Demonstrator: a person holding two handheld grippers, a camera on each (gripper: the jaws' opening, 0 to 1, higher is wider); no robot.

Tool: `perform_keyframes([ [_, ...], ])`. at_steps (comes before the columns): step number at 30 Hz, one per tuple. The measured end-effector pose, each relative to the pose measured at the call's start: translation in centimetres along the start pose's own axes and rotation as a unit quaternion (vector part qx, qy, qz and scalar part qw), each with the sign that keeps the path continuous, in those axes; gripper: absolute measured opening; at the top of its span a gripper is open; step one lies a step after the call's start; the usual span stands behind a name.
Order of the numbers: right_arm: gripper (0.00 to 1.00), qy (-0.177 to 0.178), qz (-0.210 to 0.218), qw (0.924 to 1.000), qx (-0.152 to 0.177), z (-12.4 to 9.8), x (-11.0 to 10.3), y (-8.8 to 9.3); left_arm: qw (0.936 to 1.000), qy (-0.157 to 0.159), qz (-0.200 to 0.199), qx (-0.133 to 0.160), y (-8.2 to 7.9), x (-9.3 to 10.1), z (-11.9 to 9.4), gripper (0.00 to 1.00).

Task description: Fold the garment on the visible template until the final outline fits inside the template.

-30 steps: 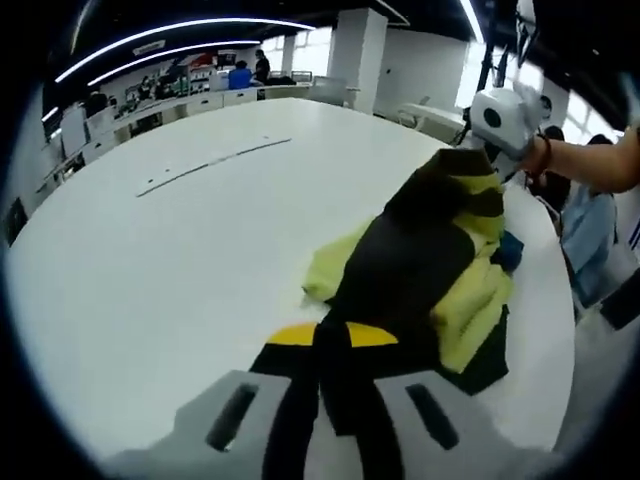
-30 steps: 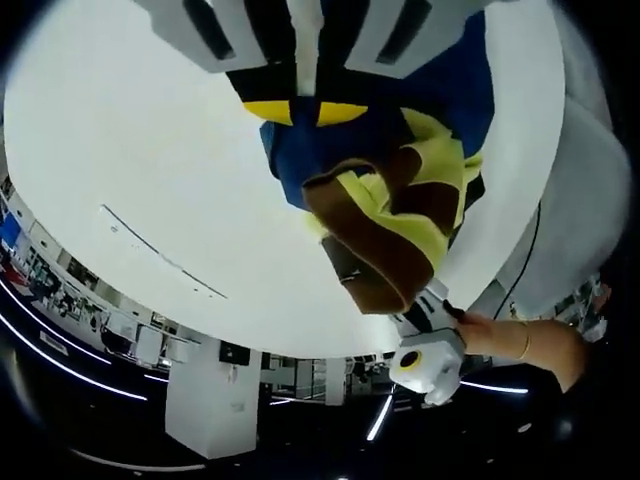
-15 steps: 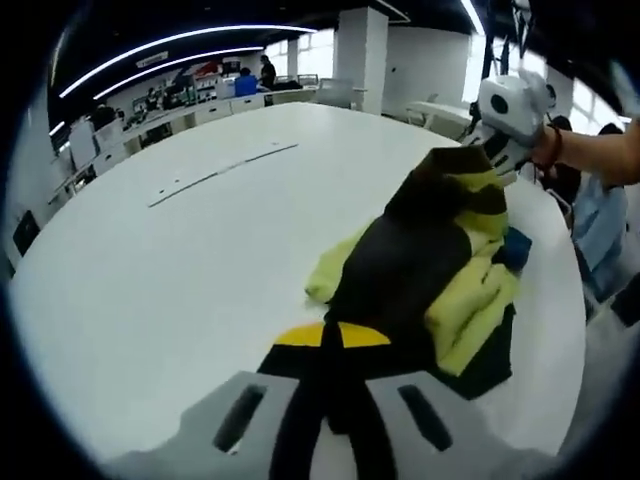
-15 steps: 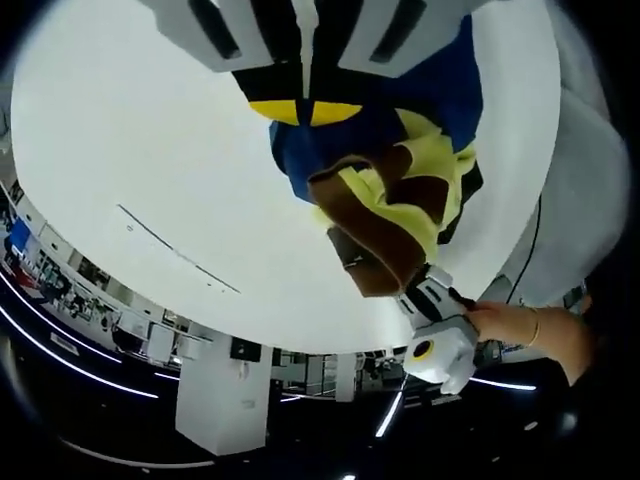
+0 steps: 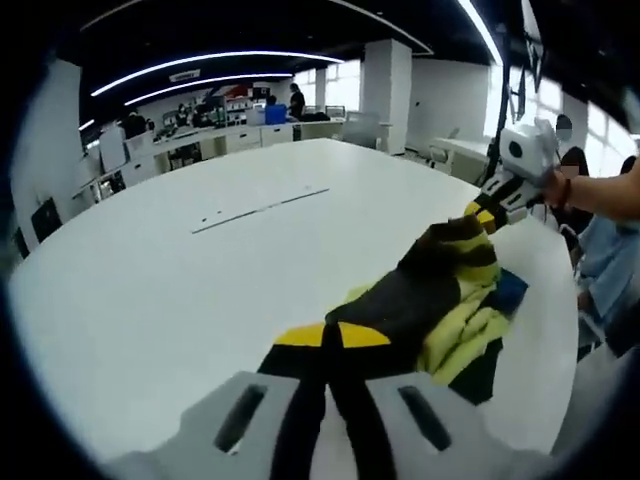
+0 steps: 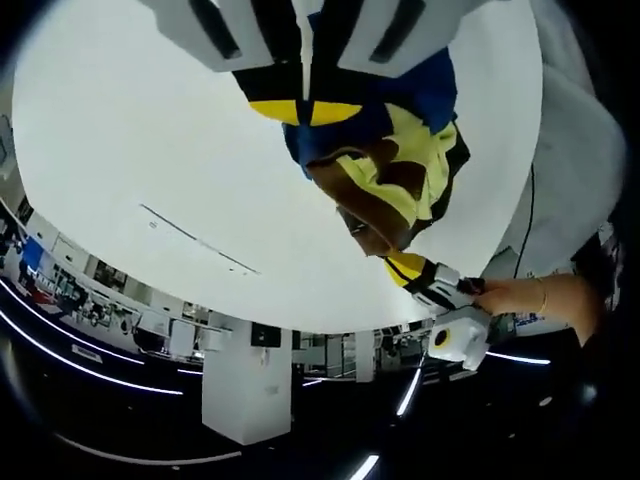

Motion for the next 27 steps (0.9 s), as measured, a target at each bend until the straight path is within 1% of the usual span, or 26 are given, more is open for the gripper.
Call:
perform_keyframes([
  [5, 0.00, 0.015, 0.005, 0.9996, 0.022, -1.2, 0.5, -1.0, 0.9993, -0.013, -0.010, 0.032, -1.7, -0.4, -1.3, 0.00],
  [12, 0.00, 0.038, 0.017, 0.9979, 0.049, -2.3, 1.4, -2.2, 0.9967, -0.037, -0.031, 0.065, -3.1, -1.3, -2.8, 0.00],
  [15, 0.00, 0.053, 0.012, 0.9973, 0.050, -2.7, 1.9, -2.4, 0.9945, -0.050, -0.046, 0.080, -3.7, -2.2, -3.4, 0.00],
  [18, 0.00, 0.063, 0.007, 0.9969, 0.047, -2.9, 2.5, -2.5, 0.9928, -0.059, -0.055, 0.089, -4.0, -2.9, -3.8, 0.00],
  [21, 0.00, 0.069, 0.010, 0.9964, 0.049, -3.2, 3.2, -2.8, 0.9919, -0.061, -0.063, 0.092, -4.1, -3.2, -3.7, 0.00],
  [24, 0.00, 0.072, 0.009, 0.9961, 0.050, -3.2, 3.7, -3.3, 0.9919, -0.063, -0.061, 0.092, -4.3, -3.3, -3.5, 0.00],
  [27, 0.00, 0.075, 0.004, 0.9960, 0.048, -3.3, 4.1, -3.9, 0.9909, -0.061, -0.060, 0.103, -5.4, -3.5, -3.5, 0.00],
])
Point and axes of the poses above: the point that each gripper's makers call its tool centre point, and the gripper's own axes: z roughly forward along the fingers, x roughly to its right, y roughly out of its underside, the point moved 3 cm from there along -z, roughly backward along the fingers, and after that the axes turned 1 degree about -y, right-handed, at the moved point
